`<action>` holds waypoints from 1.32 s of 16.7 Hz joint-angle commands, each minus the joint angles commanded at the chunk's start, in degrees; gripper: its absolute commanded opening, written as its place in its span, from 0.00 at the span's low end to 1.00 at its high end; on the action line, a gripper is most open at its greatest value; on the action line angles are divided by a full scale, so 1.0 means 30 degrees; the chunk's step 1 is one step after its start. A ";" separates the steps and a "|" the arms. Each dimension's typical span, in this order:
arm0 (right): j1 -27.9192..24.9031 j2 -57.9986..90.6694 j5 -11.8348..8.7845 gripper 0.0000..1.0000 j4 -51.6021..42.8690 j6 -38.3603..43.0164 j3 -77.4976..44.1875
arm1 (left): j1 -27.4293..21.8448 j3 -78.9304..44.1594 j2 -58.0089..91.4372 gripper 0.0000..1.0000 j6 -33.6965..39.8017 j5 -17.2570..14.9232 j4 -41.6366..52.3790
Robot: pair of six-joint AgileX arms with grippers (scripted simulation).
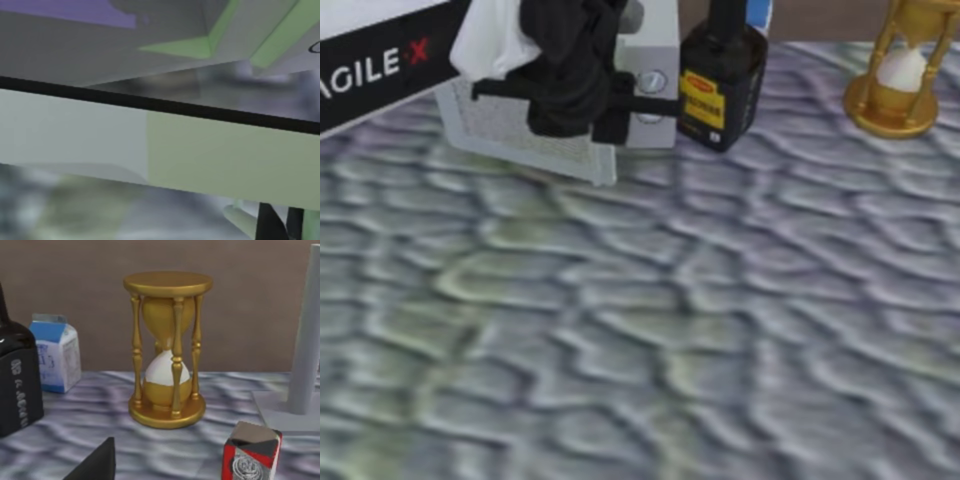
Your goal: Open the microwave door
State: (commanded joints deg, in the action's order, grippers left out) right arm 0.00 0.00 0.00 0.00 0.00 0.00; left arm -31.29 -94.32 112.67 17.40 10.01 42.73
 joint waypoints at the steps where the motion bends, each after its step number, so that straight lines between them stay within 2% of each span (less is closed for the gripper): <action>1: 0.0000 0.0000 0.0000 1.00 0.0000 0.0000 0.0000 | 0.0000 0.0000 0.0000 0.00 0.0000 0.0000 0.0000; 18: 0.0000 0.0000 0.0000 1.00 0.0000 0.0000 0.0000 | 0.0000 0.0000 0.0000 0.00 0.0000 0.0000 0.0000; 22: 0.0000 0.0000 0.0000 1.00 0.0000 0.0000 0.0000 | 0.0003 0.0513 -0.0364 0.00 -0.0444 -0.0338 -0.0258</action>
State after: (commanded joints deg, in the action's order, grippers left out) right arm 0.00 0.00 0.00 0.00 0.00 0.00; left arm -31.28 -92.78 111.58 16.07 9.00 41.96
